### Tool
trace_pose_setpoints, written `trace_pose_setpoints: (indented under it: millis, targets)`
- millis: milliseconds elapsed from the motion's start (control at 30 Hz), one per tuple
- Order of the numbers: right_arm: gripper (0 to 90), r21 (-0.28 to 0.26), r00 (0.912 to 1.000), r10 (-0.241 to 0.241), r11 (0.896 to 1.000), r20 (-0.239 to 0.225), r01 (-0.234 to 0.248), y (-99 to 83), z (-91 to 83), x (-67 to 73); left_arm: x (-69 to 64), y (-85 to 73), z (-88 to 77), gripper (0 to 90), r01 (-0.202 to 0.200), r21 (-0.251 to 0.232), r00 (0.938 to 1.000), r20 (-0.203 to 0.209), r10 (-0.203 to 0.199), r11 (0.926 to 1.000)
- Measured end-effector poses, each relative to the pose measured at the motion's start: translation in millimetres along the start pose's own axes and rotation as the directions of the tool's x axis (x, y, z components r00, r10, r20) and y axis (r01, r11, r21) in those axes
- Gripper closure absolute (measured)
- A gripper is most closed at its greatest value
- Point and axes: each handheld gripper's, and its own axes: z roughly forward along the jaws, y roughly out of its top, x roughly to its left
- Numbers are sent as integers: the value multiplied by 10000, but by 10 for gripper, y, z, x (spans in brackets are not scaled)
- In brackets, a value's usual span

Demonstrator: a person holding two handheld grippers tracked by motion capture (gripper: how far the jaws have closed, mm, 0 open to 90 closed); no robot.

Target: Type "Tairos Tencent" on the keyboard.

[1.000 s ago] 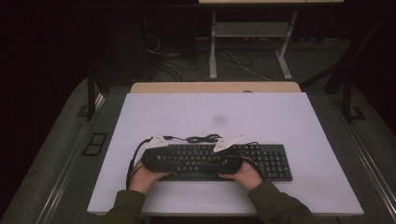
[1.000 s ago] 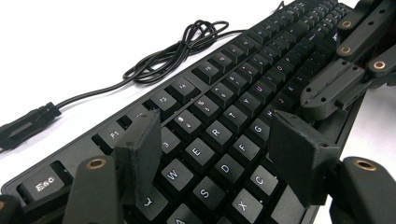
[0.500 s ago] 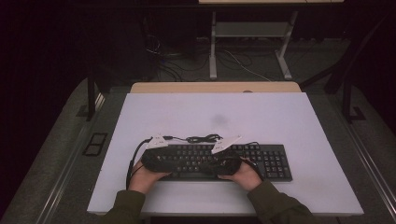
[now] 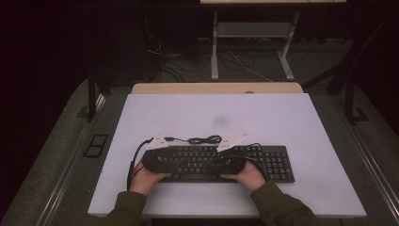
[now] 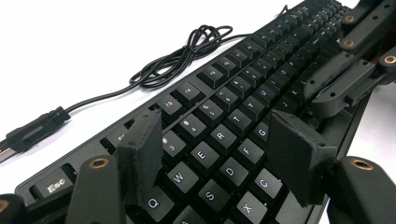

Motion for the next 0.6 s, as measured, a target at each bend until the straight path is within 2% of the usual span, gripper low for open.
trace_pose_setpoints:
  millis: [333,600]
  targets:
    - [667,-411,9998,154,9990,90,-150,8,-85,-59,-21,32,28,429,-91,27,9999,42,91,10000]
    - [497,-652,9992,348,9973,203,-334,9,-156,-110,-68,71,71,569,-209,64,9996,176,208,9998]
